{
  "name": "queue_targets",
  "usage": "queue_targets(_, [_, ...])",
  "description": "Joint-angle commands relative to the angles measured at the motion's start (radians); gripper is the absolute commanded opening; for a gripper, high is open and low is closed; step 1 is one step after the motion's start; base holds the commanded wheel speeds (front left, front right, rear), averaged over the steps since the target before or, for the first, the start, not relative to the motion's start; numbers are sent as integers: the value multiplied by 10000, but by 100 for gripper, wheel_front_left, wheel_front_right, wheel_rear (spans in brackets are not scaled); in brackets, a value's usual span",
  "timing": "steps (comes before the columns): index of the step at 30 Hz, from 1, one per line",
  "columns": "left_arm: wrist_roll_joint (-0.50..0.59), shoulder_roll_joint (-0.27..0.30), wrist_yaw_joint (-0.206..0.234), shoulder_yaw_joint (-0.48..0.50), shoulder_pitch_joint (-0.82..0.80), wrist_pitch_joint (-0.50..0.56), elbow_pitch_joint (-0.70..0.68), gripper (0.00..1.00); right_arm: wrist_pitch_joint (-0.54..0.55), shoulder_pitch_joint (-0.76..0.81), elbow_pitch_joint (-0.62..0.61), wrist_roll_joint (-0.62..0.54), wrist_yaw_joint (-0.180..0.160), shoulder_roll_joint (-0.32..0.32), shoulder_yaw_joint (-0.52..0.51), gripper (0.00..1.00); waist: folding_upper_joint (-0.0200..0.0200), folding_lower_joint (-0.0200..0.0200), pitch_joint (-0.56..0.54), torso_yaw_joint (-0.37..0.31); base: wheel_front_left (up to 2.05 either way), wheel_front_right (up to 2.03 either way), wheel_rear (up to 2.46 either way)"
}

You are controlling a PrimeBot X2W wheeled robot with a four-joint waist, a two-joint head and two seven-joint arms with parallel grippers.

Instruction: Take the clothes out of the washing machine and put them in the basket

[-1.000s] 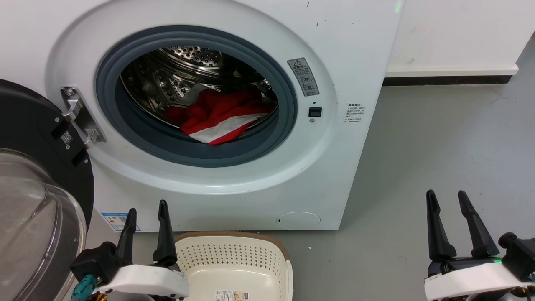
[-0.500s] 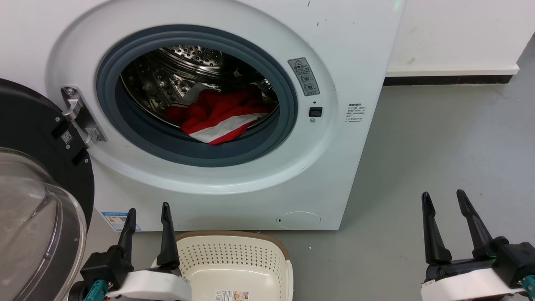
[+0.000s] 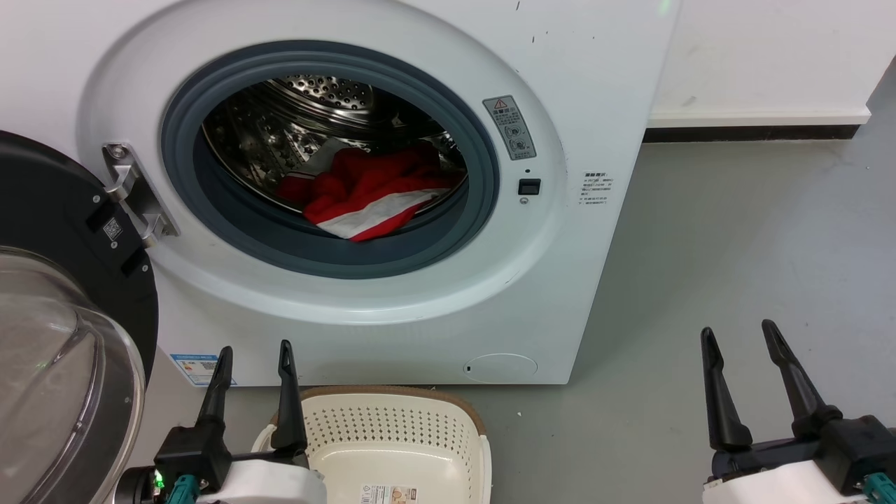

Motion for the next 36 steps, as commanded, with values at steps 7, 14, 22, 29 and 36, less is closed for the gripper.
queue_targets(7, [708,26,100,-31,202,-227,-81,100,-230,205,-169,-756,-5,6,67,100,0,0,-9,-9,0,0,0])
queue_targets(14, [688,27,112,-10,212,-261,-9,100,-245,239,-88,-669,-5,6,49,100,0,0,-10,5,0,0,0])
queue_targets(22, [665,27,108,16,250,-261,20,100,-243,239,-14,-593,-5,6,62,100,0,0,-20,-5,0,0,0])
queue_targets(29, [648,27,72,32,229,-259,35,100,-243,222,-18,-580,-5,6,50,100,0,0,7,-11,0,0,0])
queue_targets(36, [494,24,30,117,-205,-259,357,100,-243,66,-24,-539,-5,6,64,100,0,0,132,-83,0,0,0])
